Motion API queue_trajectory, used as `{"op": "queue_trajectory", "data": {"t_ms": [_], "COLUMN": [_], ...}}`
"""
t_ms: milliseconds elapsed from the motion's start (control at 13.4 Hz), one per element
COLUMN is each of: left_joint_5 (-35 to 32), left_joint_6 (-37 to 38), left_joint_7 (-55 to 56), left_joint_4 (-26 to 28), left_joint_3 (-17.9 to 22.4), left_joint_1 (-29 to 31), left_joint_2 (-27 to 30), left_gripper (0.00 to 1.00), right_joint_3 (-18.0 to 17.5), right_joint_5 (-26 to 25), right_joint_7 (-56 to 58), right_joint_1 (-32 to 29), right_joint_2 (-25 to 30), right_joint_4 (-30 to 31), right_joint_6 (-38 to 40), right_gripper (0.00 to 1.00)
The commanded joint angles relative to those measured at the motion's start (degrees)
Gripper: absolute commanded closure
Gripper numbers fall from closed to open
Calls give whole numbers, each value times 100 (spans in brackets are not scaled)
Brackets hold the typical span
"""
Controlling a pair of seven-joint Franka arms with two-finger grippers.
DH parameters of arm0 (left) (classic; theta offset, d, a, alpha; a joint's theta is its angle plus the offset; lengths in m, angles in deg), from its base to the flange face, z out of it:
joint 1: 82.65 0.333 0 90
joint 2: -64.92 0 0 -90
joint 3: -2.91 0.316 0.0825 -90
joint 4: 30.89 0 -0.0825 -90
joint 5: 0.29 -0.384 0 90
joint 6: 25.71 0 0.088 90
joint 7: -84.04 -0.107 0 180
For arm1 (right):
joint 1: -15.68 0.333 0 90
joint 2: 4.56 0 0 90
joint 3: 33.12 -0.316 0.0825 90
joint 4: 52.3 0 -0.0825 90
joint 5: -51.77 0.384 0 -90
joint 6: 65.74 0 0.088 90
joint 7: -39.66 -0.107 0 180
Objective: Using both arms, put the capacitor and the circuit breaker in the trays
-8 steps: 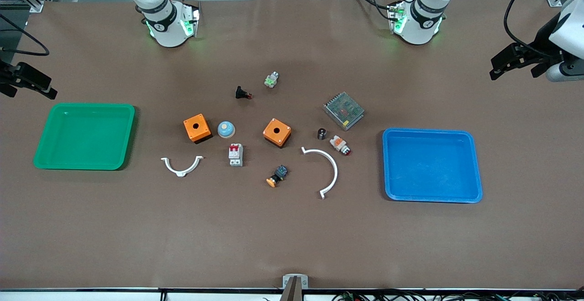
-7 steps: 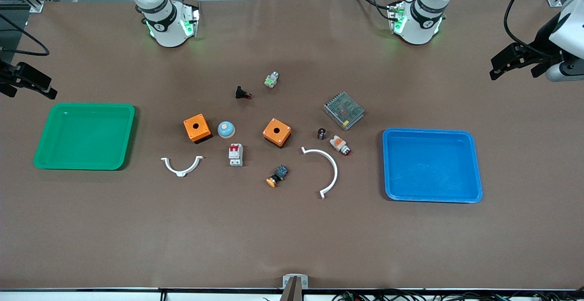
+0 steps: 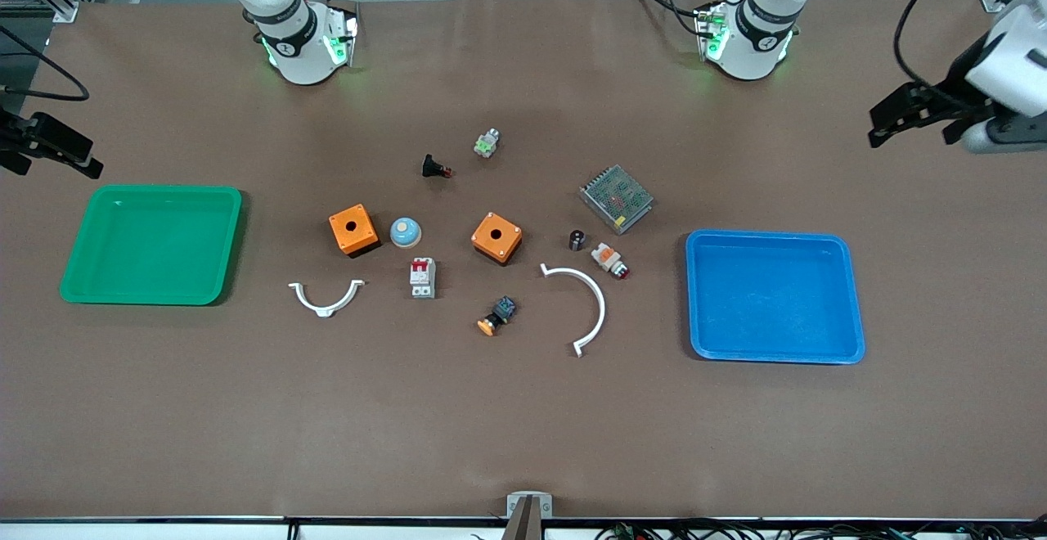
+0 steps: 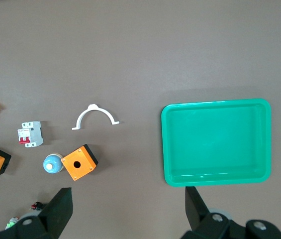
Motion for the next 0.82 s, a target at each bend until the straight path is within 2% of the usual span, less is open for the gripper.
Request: {"op": "queue_trajectory", "data": {"t_ms": [0, 150, 224, 374, 598, 748], "left_joint_5": [-105, -131, -140, -227, -403, -500], "left_joint_6": [-139, -893, -1384, -2246, -3143, -3671], "left_joint_7": [409, 1206, 1681, 2682, 3819, 4494], "left_joint_4": [-149, 96, 280, 536, 545, 537], "left_joint_3": [-502, -994, -1100, -1128, -1119, -1119], "left_joint_1": [-75, -180, -311, -828, -1453, -1726], "left_joint_2": [-669, -1117, -1354, -1837, -2724, -3173], "left_gripper": [0, 0, 0, 0, 0, 3], "right_joint_3": [-69, -87, -87, -87, -87, -87], "right_joint_5": [22, 110, 84, 14, 40, 22], "right_joint_7": [-23, -41, -41, -32, -14, -40], "right_joint_1": [-5, 213, 407, 706, 952, 1365], "right_joint_2": [-148, -367, -507, -763, -1070, -1334], "right_joint_4": [-127, -127, -127, -127, -127, -22], "right_joint_6": [-82, -223, -224, -224, -293, -399], "right_gripper": [0, 0, 0, 0, 0, 0]}}
